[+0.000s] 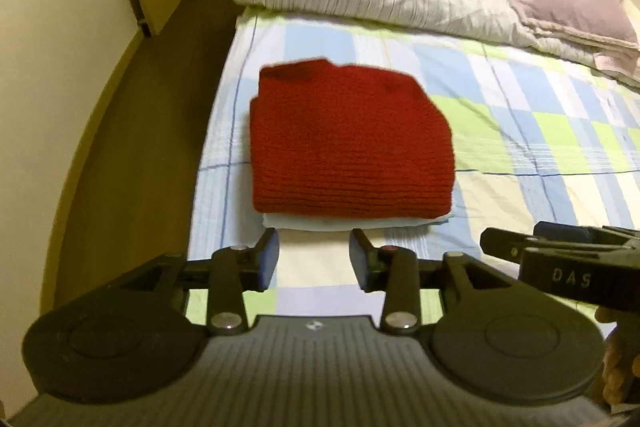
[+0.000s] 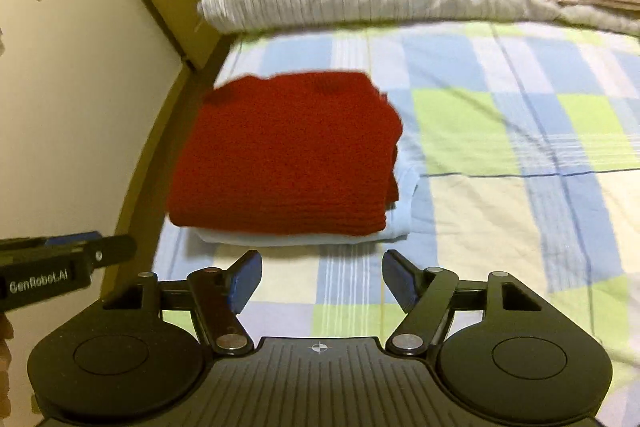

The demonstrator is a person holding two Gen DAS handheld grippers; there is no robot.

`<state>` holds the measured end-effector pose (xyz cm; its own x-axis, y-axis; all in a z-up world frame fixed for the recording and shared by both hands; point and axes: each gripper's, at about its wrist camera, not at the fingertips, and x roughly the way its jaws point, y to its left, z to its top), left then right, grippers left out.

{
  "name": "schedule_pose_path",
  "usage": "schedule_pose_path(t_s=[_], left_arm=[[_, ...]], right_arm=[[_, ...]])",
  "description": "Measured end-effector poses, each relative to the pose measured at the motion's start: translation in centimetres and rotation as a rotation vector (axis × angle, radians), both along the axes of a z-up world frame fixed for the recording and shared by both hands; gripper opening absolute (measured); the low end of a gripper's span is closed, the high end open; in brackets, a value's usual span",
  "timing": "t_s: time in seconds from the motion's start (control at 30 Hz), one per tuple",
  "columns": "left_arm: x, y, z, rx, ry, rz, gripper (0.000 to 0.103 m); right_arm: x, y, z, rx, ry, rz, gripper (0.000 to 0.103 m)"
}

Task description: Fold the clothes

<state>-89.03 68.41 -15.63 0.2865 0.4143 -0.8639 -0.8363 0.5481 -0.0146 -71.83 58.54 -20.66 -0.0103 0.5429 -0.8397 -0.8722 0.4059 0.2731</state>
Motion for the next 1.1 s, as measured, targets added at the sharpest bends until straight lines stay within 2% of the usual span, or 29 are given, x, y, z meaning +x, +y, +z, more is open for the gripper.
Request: schedule_pose_path(t_s=[0.27,0.37,0.53,0.87,1.1], left_arm=[[-2.2,-3.4,4.8,0.062,-0.03,-0.001,0.042],[-3.2,-4.4,6.1,0.084,-0.041,0.014,0.05],[-4.7,-5.9,8.0,0.128,-0.054,0.041,0.054],[-5.2,-8.8,9.1,0.163,-0.039,0.101,0.063],[-3.9,-11.9,9.3,0.181,-0.016,0.127,0.064]], right_arm=[[-3.1,-3.4,5.0,0.021,-0.022,-0.025,0.07],[-4.4,-3.7,5.5,0.015,-0.027,-0.01,0.07],[-5.8,-4.4,6.8,0.028,-0.045,0.02,0.07],[-6.7,-6.5,7.9,0.051,-0.07,0.078,0.07],[-5.5,-9.2,8.7,0.044,-0.113,0.086,0.07]])
